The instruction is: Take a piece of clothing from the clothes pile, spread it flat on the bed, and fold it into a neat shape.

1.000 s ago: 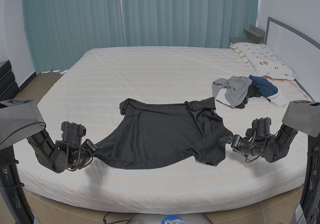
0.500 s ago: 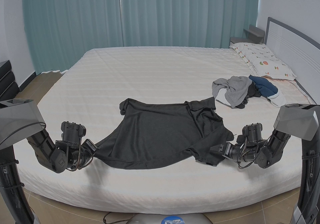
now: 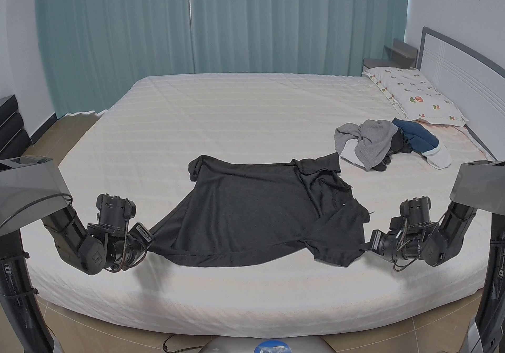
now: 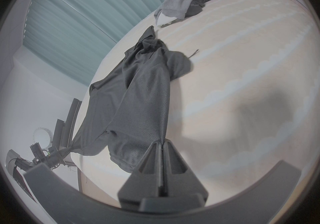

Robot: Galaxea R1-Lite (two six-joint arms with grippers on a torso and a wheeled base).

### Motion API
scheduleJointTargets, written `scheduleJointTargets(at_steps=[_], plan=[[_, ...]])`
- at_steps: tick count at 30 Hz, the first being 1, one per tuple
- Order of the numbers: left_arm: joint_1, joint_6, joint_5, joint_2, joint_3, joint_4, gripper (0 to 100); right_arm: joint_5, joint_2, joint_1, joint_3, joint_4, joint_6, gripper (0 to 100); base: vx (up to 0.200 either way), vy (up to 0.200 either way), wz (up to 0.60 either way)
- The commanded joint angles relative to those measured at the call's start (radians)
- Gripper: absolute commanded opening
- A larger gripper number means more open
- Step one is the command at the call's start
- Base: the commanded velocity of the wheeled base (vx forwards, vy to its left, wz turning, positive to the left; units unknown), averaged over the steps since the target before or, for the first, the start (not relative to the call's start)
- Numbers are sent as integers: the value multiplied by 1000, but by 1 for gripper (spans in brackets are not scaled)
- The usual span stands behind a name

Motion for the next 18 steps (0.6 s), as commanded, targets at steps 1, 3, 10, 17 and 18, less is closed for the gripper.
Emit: scheduleJointTargets(at_steps=[1,3,10,17,18], plan=[[-6,20,1,-9,25,13,0,8,-112,-54,63,61,-40,0,0,0,0],[-6,48,1,-16,36,33,0,18,-145,-72,82,97,-66,0,0,0,0],[-8,127,-2,-67,71,159,0,69,-283,-155,166,250,-152,0,0,0,0],[-41,173,-5,-85,105,208,0,70,-359,-204,194,405,-278,0,0,0,0],[-55,183,-5,-85,108,246,0,70,-377,-212,194,451,-293,0,0,0,0]])
